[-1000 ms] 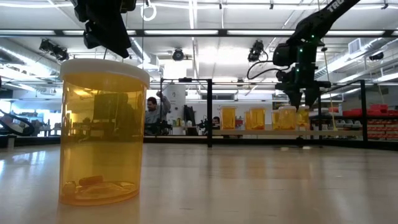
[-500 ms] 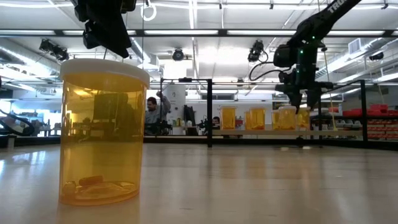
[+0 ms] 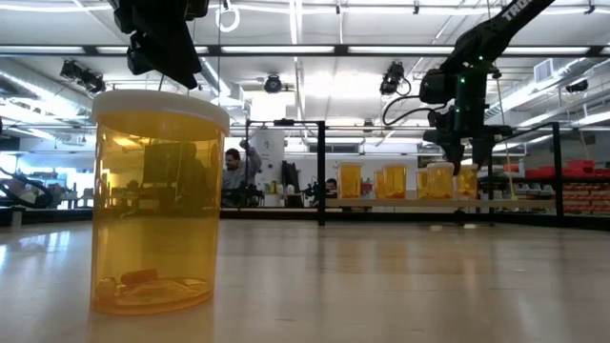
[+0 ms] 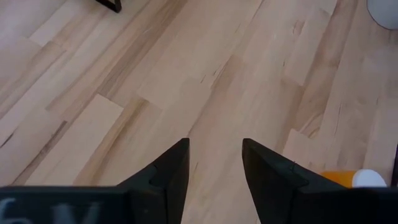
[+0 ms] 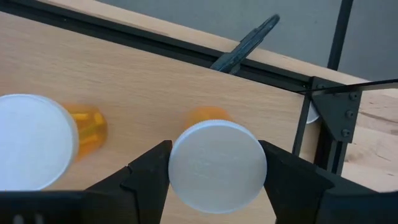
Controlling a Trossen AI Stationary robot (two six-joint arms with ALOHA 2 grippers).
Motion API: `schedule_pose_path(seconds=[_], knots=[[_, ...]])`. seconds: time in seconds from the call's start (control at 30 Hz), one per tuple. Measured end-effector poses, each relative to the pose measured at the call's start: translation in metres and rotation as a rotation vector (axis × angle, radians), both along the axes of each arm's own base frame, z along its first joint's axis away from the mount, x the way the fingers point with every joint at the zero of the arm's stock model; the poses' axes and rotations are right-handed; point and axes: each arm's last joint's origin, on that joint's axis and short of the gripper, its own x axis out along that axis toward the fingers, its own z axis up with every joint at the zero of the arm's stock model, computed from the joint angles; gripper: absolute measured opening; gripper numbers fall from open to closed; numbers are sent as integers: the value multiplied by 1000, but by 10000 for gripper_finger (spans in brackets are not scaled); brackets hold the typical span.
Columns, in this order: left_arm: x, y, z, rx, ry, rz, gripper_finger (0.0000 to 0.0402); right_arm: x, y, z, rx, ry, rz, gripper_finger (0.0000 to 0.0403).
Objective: Pick and place medicine bottles onto shelf by color
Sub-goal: Put the orange pill bottle on the shelf
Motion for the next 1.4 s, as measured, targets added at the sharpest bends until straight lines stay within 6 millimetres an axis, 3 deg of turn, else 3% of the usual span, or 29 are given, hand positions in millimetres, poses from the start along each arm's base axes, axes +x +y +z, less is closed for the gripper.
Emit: schedule_pose_path(seconds=[0.33,0.63,1.1,1.23,1.4], knots=[[0,0,0,0,0,0,155,0,0,0,0,0,-2,281],[0,0,0,-1,0,-1,157,4,6,2,32,15,24,282],[0,0,0,0,0,-1,157,20,32,0,128,67,75,282],[0,0,0,1,0,-2,152,25,45,9,111,57,121,282],[0,0,0,8,1,-10,154,20,65,34,23,-33,92,282]])
